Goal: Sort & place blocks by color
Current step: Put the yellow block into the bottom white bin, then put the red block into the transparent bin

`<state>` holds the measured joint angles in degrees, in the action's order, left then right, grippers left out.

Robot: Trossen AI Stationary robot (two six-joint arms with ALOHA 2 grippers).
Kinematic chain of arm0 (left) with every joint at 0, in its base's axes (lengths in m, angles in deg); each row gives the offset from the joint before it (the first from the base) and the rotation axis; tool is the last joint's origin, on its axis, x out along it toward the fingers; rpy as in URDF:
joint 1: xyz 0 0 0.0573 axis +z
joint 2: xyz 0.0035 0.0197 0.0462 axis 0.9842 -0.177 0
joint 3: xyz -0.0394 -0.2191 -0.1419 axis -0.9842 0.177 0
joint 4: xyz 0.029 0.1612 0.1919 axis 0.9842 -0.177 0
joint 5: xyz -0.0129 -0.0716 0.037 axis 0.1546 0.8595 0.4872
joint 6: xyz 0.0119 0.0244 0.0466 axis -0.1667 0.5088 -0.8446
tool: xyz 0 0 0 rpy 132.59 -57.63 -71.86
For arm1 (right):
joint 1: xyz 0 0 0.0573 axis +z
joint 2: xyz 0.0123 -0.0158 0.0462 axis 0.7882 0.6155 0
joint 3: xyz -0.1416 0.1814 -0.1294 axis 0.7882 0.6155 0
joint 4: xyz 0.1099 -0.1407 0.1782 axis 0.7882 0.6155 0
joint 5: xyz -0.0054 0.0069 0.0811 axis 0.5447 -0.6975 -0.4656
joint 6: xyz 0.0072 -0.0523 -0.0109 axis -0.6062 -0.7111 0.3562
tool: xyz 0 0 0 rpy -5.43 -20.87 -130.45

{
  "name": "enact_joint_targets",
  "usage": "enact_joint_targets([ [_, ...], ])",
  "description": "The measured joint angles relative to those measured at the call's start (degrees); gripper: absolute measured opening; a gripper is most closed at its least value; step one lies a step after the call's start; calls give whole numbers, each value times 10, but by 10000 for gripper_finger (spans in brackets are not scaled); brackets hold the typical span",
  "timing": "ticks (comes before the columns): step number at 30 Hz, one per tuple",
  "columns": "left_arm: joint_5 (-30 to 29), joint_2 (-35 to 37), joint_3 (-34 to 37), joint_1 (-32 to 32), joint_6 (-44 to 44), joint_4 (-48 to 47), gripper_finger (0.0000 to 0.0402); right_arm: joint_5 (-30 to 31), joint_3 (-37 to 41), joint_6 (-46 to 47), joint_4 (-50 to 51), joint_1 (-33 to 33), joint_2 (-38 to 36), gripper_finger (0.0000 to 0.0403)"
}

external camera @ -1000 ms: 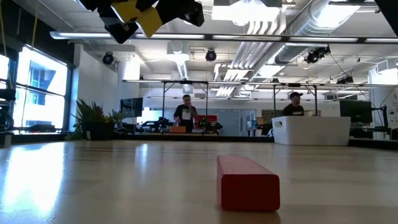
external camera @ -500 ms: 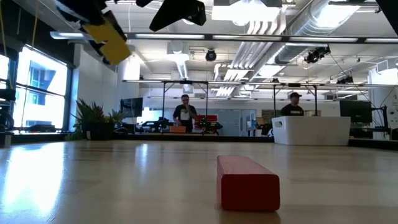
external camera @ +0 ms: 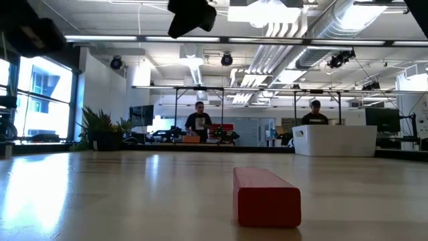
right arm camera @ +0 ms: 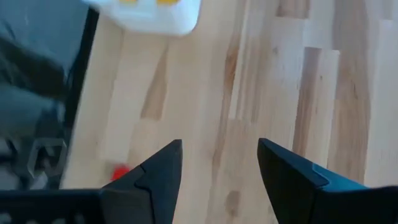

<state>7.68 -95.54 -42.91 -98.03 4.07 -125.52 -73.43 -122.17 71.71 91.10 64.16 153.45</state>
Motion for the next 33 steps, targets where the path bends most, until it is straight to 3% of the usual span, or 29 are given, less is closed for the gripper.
enact_joint_targets([
  [7, 61, 0, 0, -96, 119, -10, 107, -29, 31, -132, 1, 3, 0, 195],
  [16, 58, -2, 0, -165, 229, -9, 181, -31, 49, -298, 0, 21, 0, 195],
  [23, 58, -2, 0, -176, 286, 0, 190, -38, 49, -424, 6, 48, 3, 195],
  [33, 56, -2, 0, -145, 344, 55, 179, -8, 49, -486, 29, 83, 56, 195],
])
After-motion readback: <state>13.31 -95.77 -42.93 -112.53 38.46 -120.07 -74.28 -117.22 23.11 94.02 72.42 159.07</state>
